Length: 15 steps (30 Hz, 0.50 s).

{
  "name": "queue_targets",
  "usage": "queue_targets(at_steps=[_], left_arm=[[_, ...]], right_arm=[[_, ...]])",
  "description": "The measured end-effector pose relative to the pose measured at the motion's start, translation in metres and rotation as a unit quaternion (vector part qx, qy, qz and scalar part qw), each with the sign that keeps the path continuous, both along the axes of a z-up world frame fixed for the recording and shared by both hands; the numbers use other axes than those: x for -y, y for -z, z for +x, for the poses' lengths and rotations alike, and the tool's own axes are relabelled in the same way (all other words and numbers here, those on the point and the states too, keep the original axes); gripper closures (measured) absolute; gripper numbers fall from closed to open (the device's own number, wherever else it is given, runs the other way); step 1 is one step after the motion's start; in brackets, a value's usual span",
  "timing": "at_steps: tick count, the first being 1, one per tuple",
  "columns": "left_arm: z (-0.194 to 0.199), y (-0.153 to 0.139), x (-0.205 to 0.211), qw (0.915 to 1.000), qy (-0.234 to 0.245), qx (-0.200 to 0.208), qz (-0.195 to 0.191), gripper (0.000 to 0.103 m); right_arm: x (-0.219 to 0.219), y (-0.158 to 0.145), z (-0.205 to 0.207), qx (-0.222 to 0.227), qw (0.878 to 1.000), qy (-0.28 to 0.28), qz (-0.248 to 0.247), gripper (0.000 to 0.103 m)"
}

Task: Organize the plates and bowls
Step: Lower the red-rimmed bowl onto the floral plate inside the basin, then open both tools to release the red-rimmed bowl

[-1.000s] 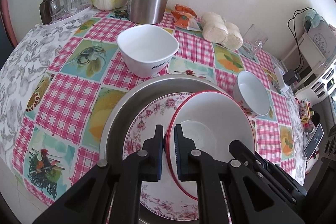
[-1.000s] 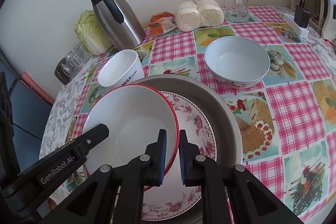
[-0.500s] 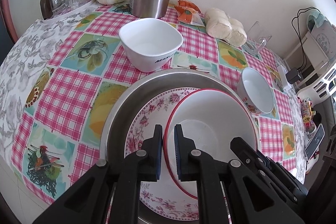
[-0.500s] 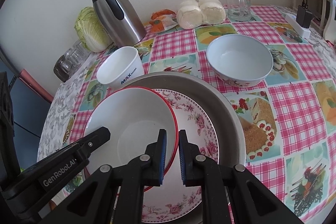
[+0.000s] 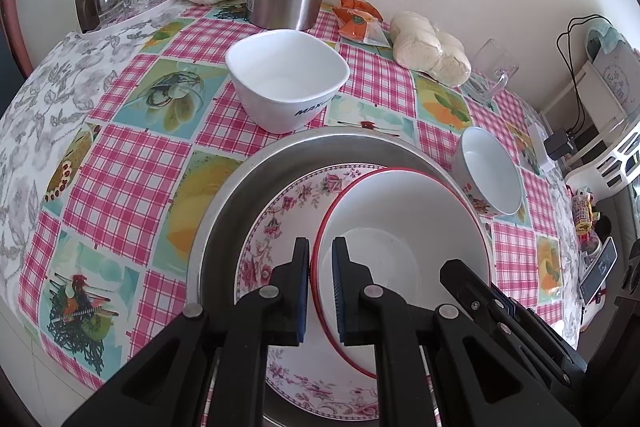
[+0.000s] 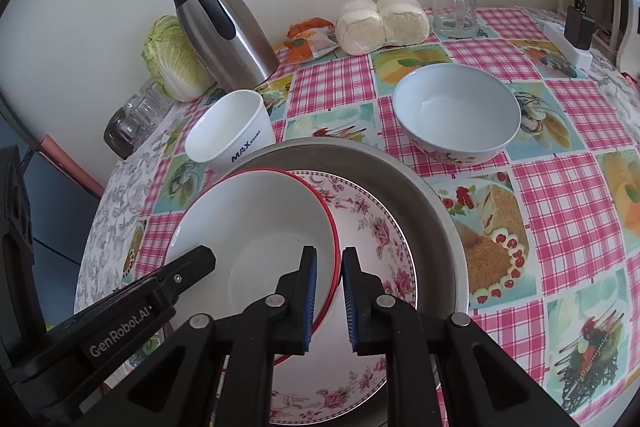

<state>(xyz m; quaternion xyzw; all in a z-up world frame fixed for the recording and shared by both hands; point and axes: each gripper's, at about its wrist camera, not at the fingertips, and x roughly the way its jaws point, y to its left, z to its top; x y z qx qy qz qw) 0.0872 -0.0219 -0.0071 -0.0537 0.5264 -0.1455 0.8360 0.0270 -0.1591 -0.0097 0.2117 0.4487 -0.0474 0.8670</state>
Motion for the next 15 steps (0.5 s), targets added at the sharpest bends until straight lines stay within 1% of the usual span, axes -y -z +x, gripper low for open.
queue_targets(at_steps=[4, 7, 15], left_arm=[[-0.0004, -0.0008, -0.0007, 1.0, -0.001, 0.003, -0.001, 0.094], [-0.0013, -0.0031, -0.0017, 1.0, -0.004, 0.007, -0.001, 0.091], [-0.0036, -0.0085, -0.0052, 0.9998, -0.01, 0.017, -0.001, 0.091]], right_arm=[[-0.0001, 0.0003, 0.0003, 0.001, 1.0, -0.001, 0.002, 0.087], [-0.0003, 0.0004, 0.0003, 0.001, 1.0, -0.001, 0.0, 0.087], [0.0028, -0.0014, -0.0012, 0.001, 1.0, 0.004, 0.0, 0.087]])
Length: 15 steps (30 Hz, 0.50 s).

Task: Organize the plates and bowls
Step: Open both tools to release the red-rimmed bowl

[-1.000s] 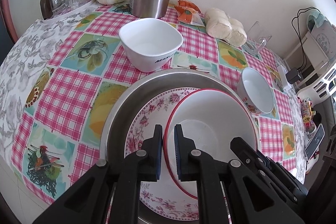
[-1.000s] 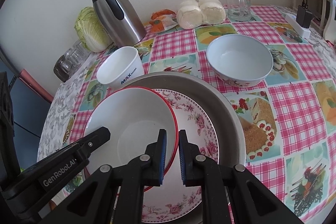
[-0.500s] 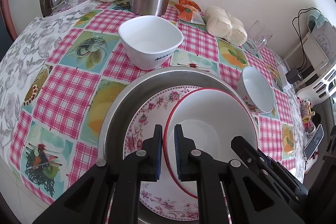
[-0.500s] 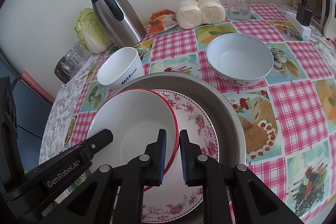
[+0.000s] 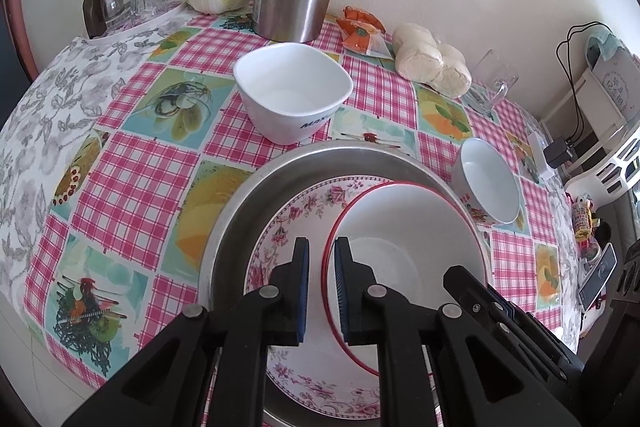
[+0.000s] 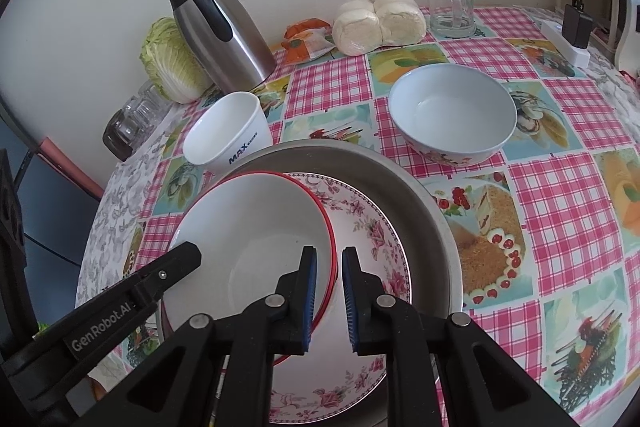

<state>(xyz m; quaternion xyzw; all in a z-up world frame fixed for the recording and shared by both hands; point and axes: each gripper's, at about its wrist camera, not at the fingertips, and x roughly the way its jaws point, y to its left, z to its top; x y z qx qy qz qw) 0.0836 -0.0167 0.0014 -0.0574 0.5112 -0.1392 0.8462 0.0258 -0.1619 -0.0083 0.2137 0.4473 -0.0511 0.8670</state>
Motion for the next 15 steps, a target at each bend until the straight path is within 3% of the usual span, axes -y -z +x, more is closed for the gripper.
queue_targets(at_steps=[8, 12, 15], left_arm=[[-0.003, -0.01, -0.004, 0.9999, -0.005, 0.014, -0.005, 0.089], [-0.006, -0.016, -0.006, 0.9995, -0.009, 0.027, -0.011, 0.079], [-0.007, -0.021, -0.009, 0.9992, -0.014, 0.033, -0.015, 0.078]], right_arm=[[0.004, -0.014, -0.006, 0.015, 1.0, 0.007, -0.009, 0.087], [0.003, -0.026, -0.01, 0.034, 0.999, 0.001, -0.011, 0.087], [0.003, -0.034, -0.014, 0.044, 0.999, 0.0, -0.015, 0.087]])
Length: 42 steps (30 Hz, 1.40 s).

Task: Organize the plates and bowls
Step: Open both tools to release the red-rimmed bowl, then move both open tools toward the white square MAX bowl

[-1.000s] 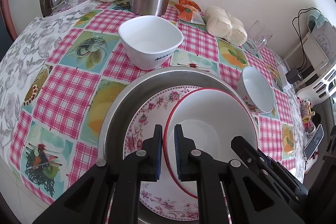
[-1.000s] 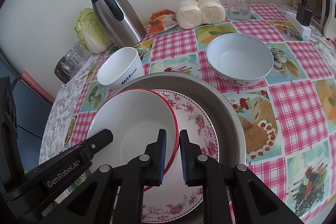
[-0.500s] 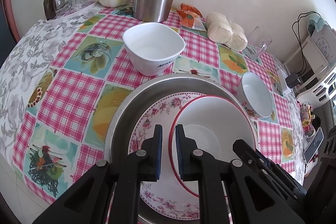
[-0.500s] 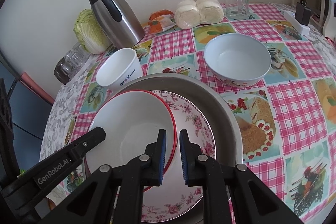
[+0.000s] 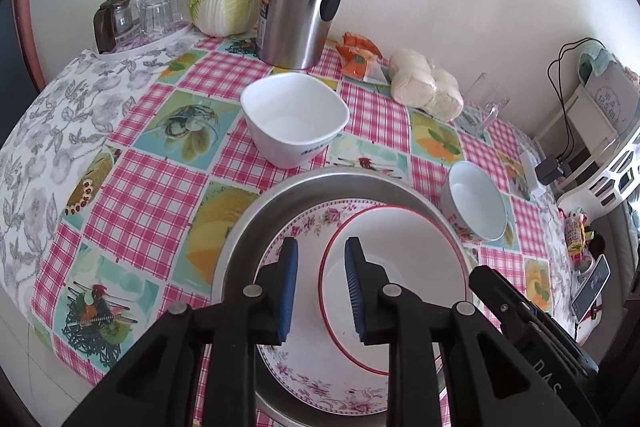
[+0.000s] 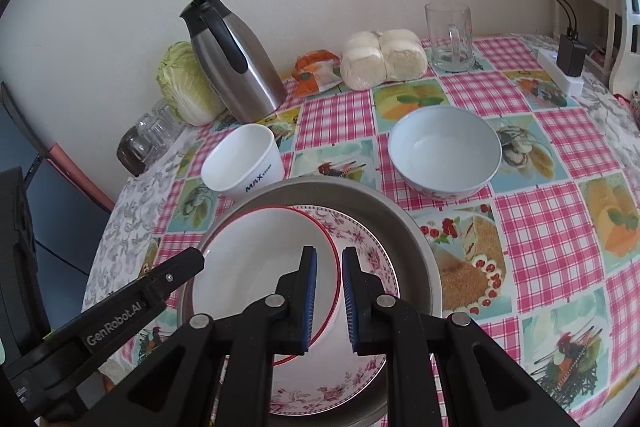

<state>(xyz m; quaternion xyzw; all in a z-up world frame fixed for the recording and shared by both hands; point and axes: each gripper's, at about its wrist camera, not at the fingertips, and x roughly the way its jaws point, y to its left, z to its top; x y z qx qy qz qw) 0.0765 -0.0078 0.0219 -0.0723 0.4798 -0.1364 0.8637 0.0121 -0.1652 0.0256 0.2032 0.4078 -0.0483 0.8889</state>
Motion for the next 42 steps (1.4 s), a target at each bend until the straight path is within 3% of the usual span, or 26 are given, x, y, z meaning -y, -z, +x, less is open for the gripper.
queue_targets(at_steps=[2, 4, 6, 10, 13, 20, 24, 28, 30, 42], left_arm=[[-0.001, -0.002, -0.002, 1.0, -0.007, 0.004, -0.001, 0.074], [-0.001, -0.004, -0.006, 0.9999, -0.014, 0.008, -0.006, 0.062], [-0.001, -0.005, -0.009, 0.9997, -0.021, 0.01, -0.009, 0.057], [-0.001, -0.007, -0.014, 0.9992, -0.038, 0.014, -0.003, 0.044], [-0.001, -0.007, -0.017, 0.9986, -0.05, 0.016, 0.003, 0.035], [0.001, -0.004, -0.025, 0.997, -0.074, 0.016, 0.016, 0.023], [0.002, -0.002, -0.03, 0.9956, -0.09, 0.016, 0.019, 0.021], [0.001, 0.0, -0.035, 0.994, -0.104, 0.022, 0.027, 0.005], [0.001, 0.0, -0.036, 0.9922, -0.115, 0.023, 0.042, 0.002], [0.004, 0.003, -0.046, 0.9895, -0.136, 0.017, 0.047, 0.001]], right_arm=[[0.001, -0.003, -0.001, 0.004, 1.0, 0.003, -0.007, 0.087], [0.003, -0.005, -0.003, 0.01, 1.0, 0.005, -0.004, 0.087], [0.006, -0.005, -0.003, 0.01, 1.0, 0.011, -0.001, 0.076], [0.011, -0.005, -0.004, 0.007, 1.0, 0.023, -0.007, 0.066], [0.015, -0.004, -0.005, 0.005, 1.0, 0.03, -0.005, 0.047], [0.021, -0.001, -0.005, -0.001, 0.999, 0.043, -0.005, 0.021], [0.023, 0.002, -0.005, -0.008, 0.999, 0.048, -0.006, 0.016], [0.024, 0.004, -0.005, -0.011, 0.999, 0.051, -0.007, 0.006], [0.024, 0.004, -0.005, -0.011, 0.999, 0.052, -0.007, 0.0], [0.026, 0.006, -0.005, -0.01, 0.998, 0.062, -0.011, 0.0]])
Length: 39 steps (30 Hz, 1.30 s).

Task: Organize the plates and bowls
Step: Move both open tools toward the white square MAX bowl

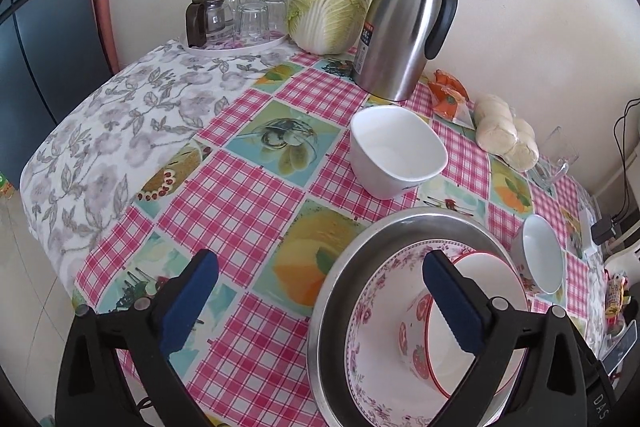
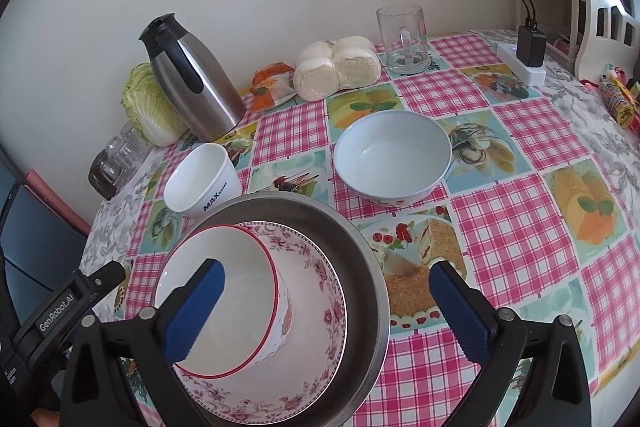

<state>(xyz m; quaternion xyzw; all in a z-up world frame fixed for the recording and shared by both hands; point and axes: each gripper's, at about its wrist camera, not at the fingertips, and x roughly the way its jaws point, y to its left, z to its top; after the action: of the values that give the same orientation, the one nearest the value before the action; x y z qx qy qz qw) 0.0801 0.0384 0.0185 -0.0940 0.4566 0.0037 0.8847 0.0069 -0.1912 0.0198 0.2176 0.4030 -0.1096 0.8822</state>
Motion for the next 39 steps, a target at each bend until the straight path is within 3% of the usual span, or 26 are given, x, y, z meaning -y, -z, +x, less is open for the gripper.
queue_targets(at_steps=[14, 26, 30, 39], left_arm=[[0.008, -0.004, 0.0, 0.9999, -0.01, 0.001, -0.006, 0.001], [0.034, -0.011, -0.013, 0.998, -0.033, -0.003, -0.053, 0.001], [0.041, -0.013, -0.007, 0.9993, -0.023, 0.0, -0.028, 0.001], [0.061, -0.009, -0.01, 0.9999, 0.01, -0.008, -0.01, 0.001]], right_arm=[[0.0, -0.002, 0.0, 0.003, 1.0, -0.001, -0.009, 0.0], [-0.004, -0.001, 0.001, 0.0, 1.0, 0.0, -0.02, 0.0], [-0.003, -0.004, 0.001, 0.001, 1.0, 0.003, -0.029, 0.0], [0.0, -0.01, 0.007, -0.007, 0.999, 0.012, -0.032, 0.0]])
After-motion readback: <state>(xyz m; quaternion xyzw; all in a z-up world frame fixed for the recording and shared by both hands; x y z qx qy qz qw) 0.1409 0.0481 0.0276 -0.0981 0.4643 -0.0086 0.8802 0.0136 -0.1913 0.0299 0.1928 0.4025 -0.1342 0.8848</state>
